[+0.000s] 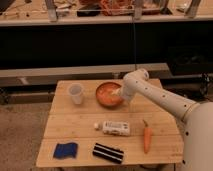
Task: Pick up the ceramic bowl
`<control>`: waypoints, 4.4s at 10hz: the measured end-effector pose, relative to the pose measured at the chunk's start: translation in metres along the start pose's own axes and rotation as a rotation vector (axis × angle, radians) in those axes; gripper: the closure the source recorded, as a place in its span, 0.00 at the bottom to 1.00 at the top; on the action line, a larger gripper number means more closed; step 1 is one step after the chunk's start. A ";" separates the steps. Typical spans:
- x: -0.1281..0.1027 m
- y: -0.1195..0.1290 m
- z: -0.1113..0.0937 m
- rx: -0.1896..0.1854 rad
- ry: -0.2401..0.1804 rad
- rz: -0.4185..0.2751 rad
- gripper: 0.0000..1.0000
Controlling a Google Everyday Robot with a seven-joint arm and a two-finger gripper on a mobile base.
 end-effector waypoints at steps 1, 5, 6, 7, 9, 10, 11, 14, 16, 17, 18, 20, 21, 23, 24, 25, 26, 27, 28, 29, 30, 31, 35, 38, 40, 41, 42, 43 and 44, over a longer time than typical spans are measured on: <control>0.000 0.000 0.000 0.001 -0.003 -0.004 0.20; 0.000 0.003 0.002 0.003 -0.019 -0.030 0.20; 0.000 0.003 0.002 0.004 -0.019 -0.029 0.20; 0.000 0.003 0.002 0.004 -0.020 -0.031 0.20; 0.000 0.005 0.004 0.004 -0.025 -0.038 0.26; 0.000 0.006 0.004 0.005 -0.027 -0.042 0.29; 0.000 0.007 0.005 0.004 -0.029 -0.045 0.29; 0.000 0.009 0.006 0.006 -0.033 -0.054 0.27; 0.000 0.011 0.007 0.006 -0.035 -0.062 0.46; 0.000 0.012 0.007 0.007 -0.036 -0.065 0.57; 0.000 0.013 0.008 0.006 -0.037 -0.067 0.67; -0.001 0.014 0.009 0.008 -0.037 -0.073 0.89; -0.001 0.015 0.009 0.008 -0.036 -0.079 0.96; -0.001 0.015 -0.002 0.012 -0.030 -0.094 1.00; -0.001 0.013 -0.012 0.014 -0.027 -0.106 1.00; -0.001 0.013 -0.016 0.016 -0.026 -0.112 1.00; -0.002 0.014 -0.017 0.018 -0.024 -0.118 1.00; -0.003 0.015 -0.017 0.022 -0.022 -0.127 1.00; -0.005 0.014 -0.022 0.026 -0.019 -0.139 1.00; -0.006 0.013 -0.028 0.030 -0.017 -0.147 1.00; -0.007 0.010 -0.036 0.034 -0.015 -0.155 1.00; -0.007 0.010 -0.039 0.036 -0.014 -0.162 1.00; -0.008 0.008 -0.054 0.047 -0.015 -0.185 1.00; -0.009 0.007 -0.064 0.049 -0.018 -0.202 1.00; -0.009 0.006 -0.072 0.046 -0.021 -0.214 1.00; -0.010 0.005 -0.075 0.046 -0.021 -0.218 1.00; -0.010 0.005 -0.078 0.044 -0.022 -0.222 1.00; -0.011 0.005 -0.082 0.044 -0.022 -0.225 1.00; -0.012 0.006 -0.084 0.042 -0.025 -0.232 1.00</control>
